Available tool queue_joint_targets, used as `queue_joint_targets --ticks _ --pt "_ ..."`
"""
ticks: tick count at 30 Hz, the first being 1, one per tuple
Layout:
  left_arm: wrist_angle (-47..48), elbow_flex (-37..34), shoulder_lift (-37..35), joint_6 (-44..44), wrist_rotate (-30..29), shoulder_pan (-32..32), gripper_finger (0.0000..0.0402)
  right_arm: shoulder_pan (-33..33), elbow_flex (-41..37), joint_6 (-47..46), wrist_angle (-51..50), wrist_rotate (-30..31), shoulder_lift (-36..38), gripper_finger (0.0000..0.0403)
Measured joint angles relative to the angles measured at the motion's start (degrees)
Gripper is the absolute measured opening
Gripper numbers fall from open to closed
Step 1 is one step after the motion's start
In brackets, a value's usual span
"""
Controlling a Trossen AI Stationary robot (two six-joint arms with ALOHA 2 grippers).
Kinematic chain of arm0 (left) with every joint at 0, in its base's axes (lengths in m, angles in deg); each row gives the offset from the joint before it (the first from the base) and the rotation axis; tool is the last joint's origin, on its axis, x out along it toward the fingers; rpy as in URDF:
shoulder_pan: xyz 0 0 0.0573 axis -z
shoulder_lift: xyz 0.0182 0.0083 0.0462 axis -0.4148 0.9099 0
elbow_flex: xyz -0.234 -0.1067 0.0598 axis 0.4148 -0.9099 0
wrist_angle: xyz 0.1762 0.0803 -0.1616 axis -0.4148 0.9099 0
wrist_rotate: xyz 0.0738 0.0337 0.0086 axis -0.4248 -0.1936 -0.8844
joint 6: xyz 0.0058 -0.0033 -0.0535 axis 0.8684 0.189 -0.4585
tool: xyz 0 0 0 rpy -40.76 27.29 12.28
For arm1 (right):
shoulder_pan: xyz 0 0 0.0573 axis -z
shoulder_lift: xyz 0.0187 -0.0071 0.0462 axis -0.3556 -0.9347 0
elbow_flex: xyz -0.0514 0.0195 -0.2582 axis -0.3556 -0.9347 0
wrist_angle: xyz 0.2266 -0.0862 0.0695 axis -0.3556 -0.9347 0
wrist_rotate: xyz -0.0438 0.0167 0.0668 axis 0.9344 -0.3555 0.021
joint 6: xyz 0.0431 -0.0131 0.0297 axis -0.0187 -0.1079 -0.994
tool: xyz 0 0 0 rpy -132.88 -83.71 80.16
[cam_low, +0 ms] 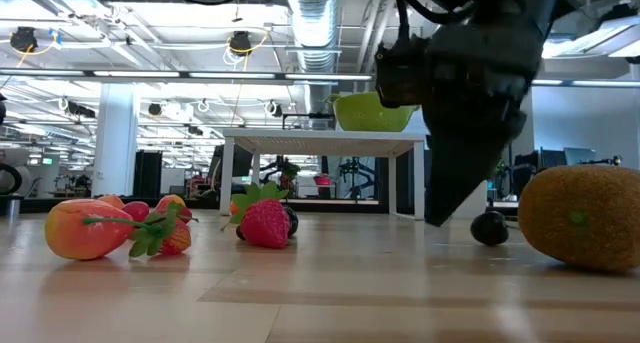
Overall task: Pick & Place Fruit
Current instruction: Put the black cherry into the green strainer bowl
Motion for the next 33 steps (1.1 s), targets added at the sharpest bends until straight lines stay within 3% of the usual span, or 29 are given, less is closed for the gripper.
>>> queue_joint_targets --ticks 6,15,27,33 --pt "0.0 0.0 0.0 0.0 0.0 0.0 0.0159 -1.8 4.3 -0.7 -4.4 -5.4 0.0 0.0084" --pt "0.0 0.0 0.0 0.0 0.0 0.0 0.0159 -5.9 5.4 -10.4 -19.3 -3.0 -0.1 0.0084" --pt "0.0 0.0 0.0 0.0 0.0 0.0 0.0159 -7.7 5.3 -14.2 -19.9 6.3 -0.9 0.0084" --pt "0.0 0.0 0.0 0.0 0.0 0.0 0.0159 -7.6 1.4 -15.7 -14.6 3.6 -4.1 0.0084"
